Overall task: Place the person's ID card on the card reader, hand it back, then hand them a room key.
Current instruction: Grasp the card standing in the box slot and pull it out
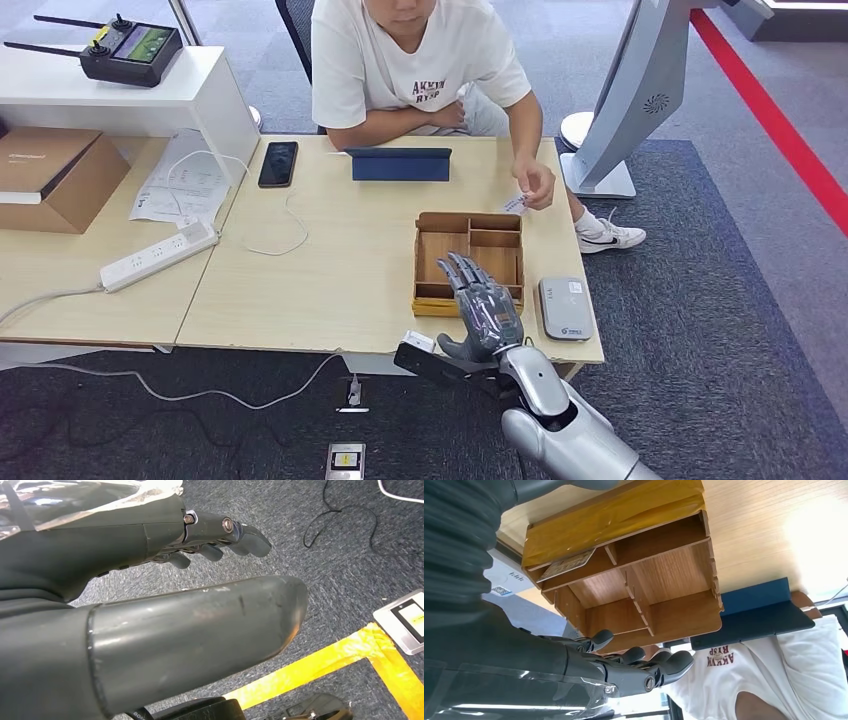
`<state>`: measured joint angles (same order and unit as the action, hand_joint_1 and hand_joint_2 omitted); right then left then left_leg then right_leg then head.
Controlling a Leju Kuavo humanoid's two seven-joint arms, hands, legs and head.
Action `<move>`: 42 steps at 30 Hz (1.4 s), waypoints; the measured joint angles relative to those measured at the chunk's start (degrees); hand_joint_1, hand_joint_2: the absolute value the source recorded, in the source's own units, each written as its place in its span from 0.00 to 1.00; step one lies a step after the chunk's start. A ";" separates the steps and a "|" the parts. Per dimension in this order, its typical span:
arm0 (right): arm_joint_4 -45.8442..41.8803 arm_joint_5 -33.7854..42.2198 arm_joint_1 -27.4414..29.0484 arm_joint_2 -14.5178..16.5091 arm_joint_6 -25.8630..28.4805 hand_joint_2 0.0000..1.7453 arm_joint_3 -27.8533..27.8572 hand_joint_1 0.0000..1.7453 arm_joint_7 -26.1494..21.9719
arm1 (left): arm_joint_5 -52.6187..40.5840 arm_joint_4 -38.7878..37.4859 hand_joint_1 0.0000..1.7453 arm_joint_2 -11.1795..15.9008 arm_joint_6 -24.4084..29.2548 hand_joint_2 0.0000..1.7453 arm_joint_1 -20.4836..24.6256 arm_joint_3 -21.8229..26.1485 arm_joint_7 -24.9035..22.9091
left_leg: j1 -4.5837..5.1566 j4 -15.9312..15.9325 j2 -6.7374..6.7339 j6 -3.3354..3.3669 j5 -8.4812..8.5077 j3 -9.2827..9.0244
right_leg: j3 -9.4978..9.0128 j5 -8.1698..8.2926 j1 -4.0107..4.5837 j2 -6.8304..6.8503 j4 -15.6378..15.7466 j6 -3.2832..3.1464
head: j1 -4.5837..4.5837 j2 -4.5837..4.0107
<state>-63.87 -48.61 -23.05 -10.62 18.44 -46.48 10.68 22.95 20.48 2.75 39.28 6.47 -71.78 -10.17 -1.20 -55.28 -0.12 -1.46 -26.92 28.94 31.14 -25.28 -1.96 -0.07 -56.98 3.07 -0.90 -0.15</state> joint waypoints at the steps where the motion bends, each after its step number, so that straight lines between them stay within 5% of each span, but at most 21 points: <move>1: 0.00 -0.13 0.01 0.00 -0.01 1.00 -0.01 0.00 0.06 | -0.02 0.00 0.00 0.00 0.00 0.00 0.00 0.00 -0.01 | 0.00 0.00 0.00 0.00 0.00 0.00 | 0.00 0.00 0.00 0.00 0.00 0.00 | 0.00 0.00; 19: 3.35 -10.80 -0.32 -0.49 2.17 1.00 0.29 0.00 6.84 | -0.90 0.00 0.00 -0.02 0.34 0.00 -0.04 0.00 -0.51 | 0.00 0.00 0.00 0.00 0.00 0.00 | 0.00 0.00 0.00 0.00 0.00 0.00 | 0.01 0.00; 42: 9.62 -11.78 -1.47 -0.52 5.67 1.00 2.05 0.00 8.28 | -3.04 -0.02 0.00 -0.02 0.35 0.00 -0.10 0.00 -0.82 | 0.00 0.00 0.00 0.00 0.00 0.01 | -0.01 0.00 0.00 0.00 0.00 0.00 | 0.01 0.00</move>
<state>-54.25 -60.39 -24.52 -11.14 24.10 -44.43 18.96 19.91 20.46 2.73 39.63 6.37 -71.78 -10.99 -1.20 -55.28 -0.12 -1.46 -26.92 28.95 31.13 -25.27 -1.96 -0.06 -56.98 3.07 -0.89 -0.15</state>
